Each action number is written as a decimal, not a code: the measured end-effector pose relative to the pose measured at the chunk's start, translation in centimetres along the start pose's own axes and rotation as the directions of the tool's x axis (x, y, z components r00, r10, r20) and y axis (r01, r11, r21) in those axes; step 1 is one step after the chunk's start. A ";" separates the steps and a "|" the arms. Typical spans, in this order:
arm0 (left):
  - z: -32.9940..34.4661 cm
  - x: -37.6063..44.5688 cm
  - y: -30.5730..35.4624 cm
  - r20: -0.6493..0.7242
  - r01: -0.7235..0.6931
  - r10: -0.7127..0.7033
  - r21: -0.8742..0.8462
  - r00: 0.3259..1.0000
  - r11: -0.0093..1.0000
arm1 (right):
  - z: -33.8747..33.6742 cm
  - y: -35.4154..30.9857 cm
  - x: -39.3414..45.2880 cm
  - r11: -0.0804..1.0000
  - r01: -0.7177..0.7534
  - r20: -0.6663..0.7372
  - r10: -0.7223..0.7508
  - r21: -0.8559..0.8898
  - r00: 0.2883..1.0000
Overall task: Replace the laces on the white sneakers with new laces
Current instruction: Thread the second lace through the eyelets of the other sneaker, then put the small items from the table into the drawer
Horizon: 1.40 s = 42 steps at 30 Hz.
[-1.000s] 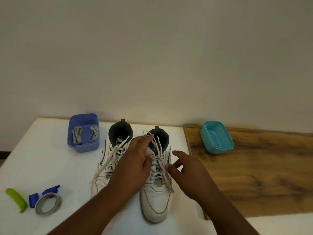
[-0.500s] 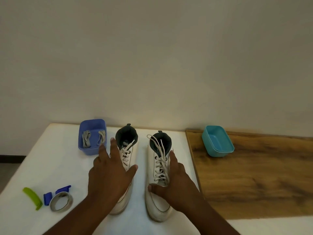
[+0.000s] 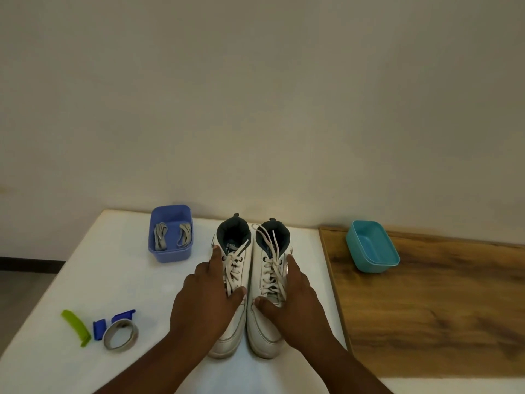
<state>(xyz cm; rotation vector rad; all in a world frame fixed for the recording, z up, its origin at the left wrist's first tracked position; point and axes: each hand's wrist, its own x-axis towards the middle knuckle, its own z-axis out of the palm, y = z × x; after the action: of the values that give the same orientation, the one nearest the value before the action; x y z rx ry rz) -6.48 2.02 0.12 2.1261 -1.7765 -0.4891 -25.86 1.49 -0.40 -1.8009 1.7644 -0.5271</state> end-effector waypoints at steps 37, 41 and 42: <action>-18.3 -8.6 3.7 -0.376 -0.307 0.438 0.360 0.817 0.881 | -8.5 -13.9 -8.3 0.880 0.233 -0.265 -0.361 -0.413 0.894; -22.9 -11.4 4.8 -0.433 -0.286 0.447 0.386 0.783 0.877 | -11.6 -18.0 -11.0 0.858 0.265 -0.308 -0.421 -0.440 0.853; -23.6 -11.7 5.0 -0.443 -0.280 0.448 0.394 0.777 0.875 | -12.1 -18.7 -11.3 0.852 0.270 -0.310 -0.432 -0.449 0.847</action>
<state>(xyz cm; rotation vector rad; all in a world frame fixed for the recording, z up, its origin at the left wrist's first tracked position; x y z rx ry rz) -1.88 13.41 23.99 1.7614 -1.9371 0.4687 -19.69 10.88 21.88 -2.4830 1.9013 -0.7859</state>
